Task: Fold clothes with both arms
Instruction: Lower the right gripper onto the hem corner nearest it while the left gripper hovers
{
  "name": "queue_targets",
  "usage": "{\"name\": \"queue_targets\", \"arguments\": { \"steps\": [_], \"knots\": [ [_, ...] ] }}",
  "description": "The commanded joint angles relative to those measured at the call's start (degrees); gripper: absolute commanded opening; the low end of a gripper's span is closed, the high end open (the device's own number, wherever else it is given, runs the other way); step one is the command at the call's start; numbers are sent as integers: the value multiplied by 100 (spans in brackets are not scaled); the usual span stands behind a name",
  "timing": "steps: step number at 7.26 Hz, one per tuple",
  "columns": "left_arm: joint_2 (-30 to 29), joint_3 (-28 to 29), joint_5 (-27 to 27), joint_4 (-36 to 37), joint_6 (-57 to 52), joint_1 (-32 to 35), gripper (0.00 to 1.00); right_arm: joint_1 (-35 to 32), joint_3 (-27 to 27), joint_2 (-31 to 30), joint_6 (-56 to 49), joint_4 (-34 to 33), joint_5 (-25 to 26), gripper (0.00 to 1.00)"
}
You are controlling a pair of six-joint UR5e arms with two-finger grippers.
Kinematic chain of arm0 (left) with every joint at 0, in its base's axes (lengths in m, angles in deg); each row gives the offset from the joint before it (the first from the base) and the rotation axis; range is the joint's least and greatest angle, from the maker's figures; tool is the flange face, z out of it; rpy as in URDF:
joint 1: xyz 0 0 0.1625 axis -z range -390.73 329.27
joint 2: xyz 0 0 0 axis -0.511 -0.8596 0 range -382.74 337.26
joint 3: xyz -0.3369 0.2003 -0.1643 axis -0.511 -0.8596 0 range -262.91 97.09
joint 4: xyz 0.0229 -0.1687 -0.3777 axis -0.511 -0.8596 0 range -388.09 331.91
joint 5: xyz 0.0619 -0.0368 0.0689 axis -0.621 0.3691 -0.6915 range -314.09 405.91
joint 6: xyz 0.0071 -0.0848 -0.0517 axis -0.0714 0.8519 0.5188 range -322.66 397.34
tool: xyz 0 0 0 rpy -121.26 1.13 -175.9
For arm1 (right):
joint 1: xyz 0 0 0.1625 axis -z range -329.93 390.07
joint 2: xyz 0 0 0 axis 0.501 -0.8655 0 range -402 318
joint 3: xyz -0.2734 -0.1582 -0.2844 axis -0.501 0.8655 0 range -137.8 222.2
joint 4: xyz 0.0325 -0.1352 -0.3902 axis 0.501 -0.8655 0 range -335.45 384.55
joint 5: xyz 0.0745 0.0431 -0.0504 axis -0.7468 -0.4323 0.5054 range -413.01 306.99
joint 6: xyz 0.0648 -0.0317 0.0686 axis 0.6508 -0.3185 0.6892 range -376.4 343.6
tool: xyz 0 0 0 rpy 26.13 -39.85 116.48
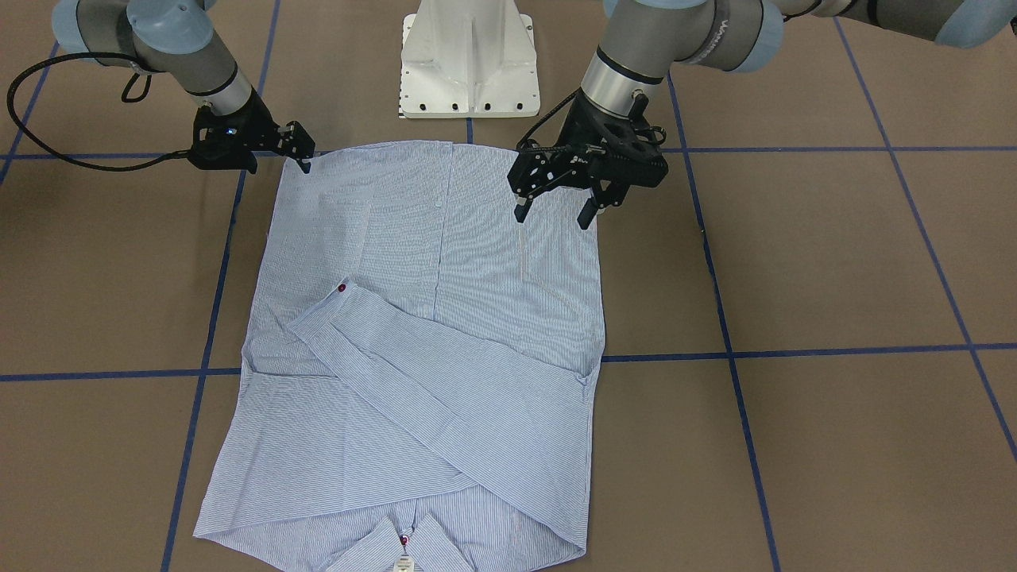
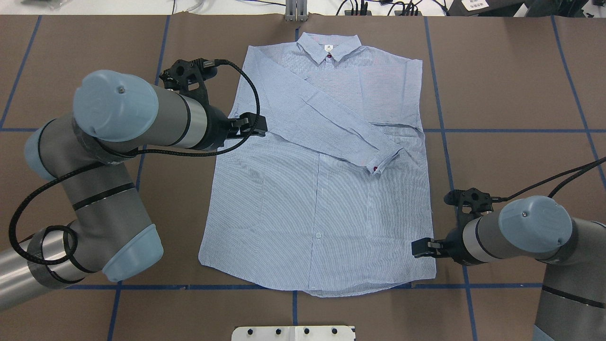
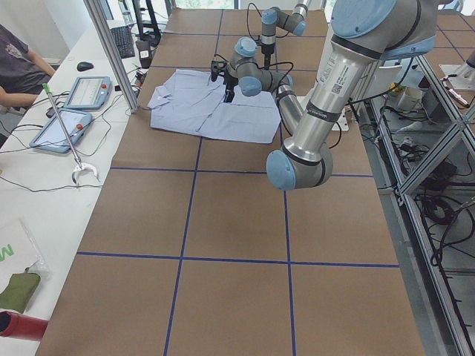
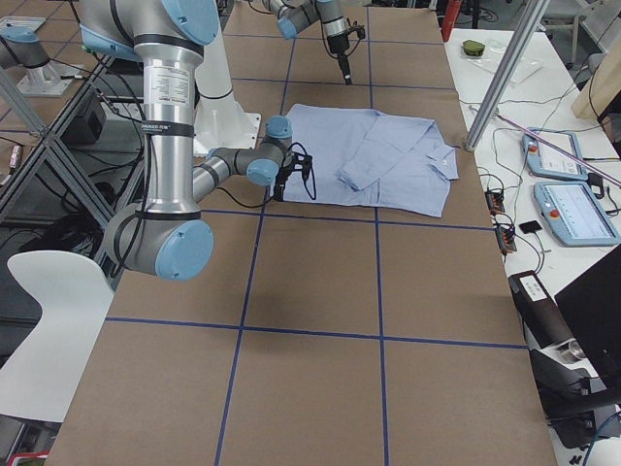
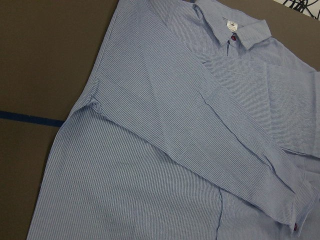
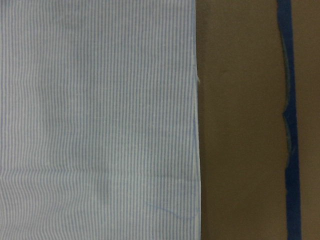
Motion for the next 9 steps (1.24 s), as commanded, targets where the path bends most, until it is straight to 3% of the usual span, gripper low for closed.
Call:
{"name": "queue_targets", "arguments": {
  "steps": [1,3,5,9],
  "knots": [
    [-9,-21,-3,9,2,1,100,149,99,15,2,-23,-9,98],
    [-9,-30,-3,9,2,1,100,220,126,41,2,-32,-18,89],
    [-26,-65,-20,131,2,-8,100,220,135,50,2,-32,-26,66],
    [-17,-92,-29,132,2,-8,100,256,161,59,2,-23,-52,60]
  ]
}}
